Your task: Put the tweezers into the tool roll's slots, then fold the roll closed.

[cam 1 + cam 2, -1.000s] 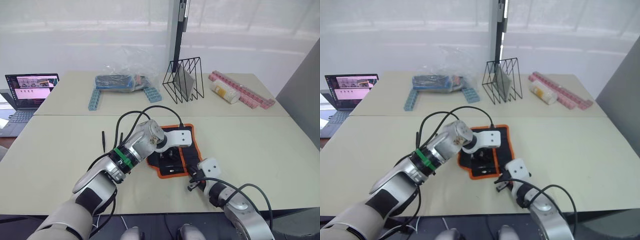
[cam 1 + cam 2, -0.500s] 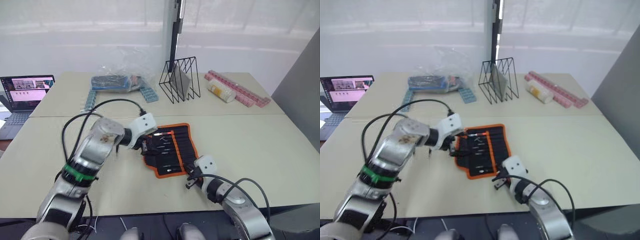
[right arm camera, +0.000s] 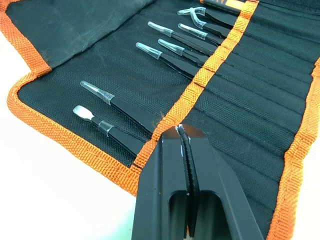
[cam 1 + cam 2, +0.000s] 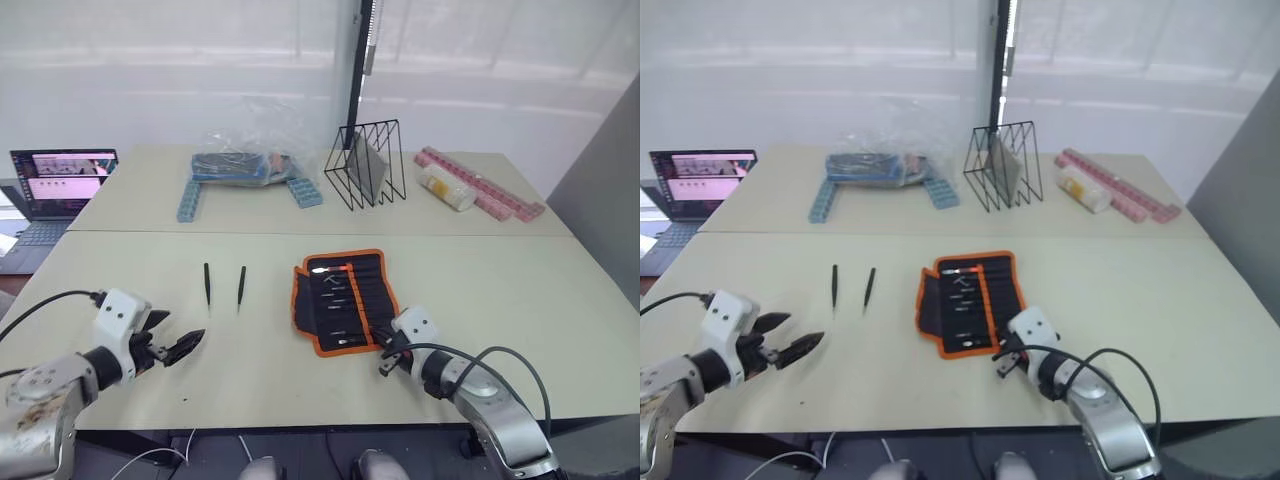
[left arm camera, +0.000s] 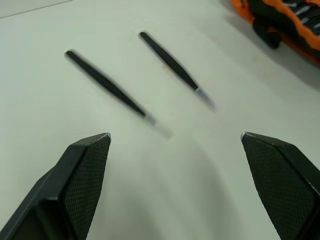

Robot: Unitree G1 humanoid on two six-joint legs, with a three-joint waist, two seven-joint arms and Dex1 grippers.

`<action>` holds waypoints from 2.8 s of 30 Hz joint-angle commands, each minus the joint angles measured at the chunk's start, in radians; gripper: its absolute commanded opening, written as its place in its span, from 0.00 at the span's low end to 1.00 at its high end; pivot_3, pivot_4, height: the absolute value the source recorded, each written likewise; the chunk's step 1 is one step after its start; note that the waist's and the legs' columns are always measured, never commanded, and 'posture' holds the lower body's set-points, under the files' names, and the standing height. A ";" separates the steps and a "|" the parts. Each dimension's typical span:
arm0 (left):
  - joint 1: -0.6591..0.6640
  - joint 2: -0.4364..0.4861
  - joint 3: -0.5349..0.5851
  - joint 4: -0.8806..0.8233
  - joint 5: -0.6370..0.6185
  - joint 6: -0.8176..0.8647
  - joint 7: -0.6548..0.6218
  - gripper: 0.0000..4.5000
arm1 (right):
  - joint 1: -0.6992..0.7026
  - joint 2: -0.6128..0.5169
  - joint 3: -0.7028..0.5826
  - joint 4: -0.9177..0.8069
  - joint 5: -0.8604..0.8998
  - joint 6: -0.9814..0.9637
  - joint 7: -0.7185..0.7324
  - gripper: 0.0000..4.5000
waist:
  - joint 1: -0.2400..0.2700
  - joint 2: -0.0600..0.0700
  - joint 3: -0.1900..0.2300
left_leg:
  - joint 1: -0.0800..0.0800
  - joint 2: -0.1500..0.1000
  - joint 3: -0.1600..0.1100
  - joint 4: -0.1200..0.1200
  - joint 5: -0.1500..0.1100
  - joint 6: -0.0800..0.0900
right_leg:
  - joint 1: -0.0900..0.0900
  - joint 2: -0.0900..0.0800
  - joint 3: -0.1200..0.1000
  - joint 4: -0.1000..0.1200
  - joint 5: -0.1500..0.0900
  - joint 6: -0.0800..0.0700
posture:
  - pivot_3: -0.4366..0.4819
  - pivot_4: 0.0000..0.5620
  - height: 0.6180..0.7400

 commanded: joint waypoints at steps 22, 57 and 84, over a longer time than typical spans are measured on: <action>0.275 -0.319 -0.065 -0.303 -0.073 -0.045 0.472 0.99 | -0.005 -0.034 0.024 0.090 0.000 0.016 0.088 0.00 | 0.003 -0.006 -0.004 | 0.003 0.000 0.000 -0.010 0.000 -0.001 | 0.003 0.001 -0.001 -0.009 -0.001 -0.003 | 0.48 0.27 0.86; -0.337 -0.331 -0.355 0.262 0.124 0.080 0.786 0.73 | -0.032 -0.005 0.026 0.077 0.005 0.042 0.055 0.00 | 0.019 0.002 -0.009 | 0.009 -0.001 -0.001 -0.012 0.001 -0.001 | 0.011 0.001 -0.003 -0.009 0.000 -0.002 | 0.48 0.27 0.86; -0.351 -0.195 -0.349 0.244 0.140 -0.034 0.694 0.01 | -0.018 -0.005 0.032 0.057 0.005 0.047 0.052 0.00 | 0.024 0.005 -0.011 | 0.005 -0.001 -0.002 -0.017 0.001 -0.001 | 0.005 0.000 0.000 -0.012 0.000 -0.002 | 0.48 0.27 0.86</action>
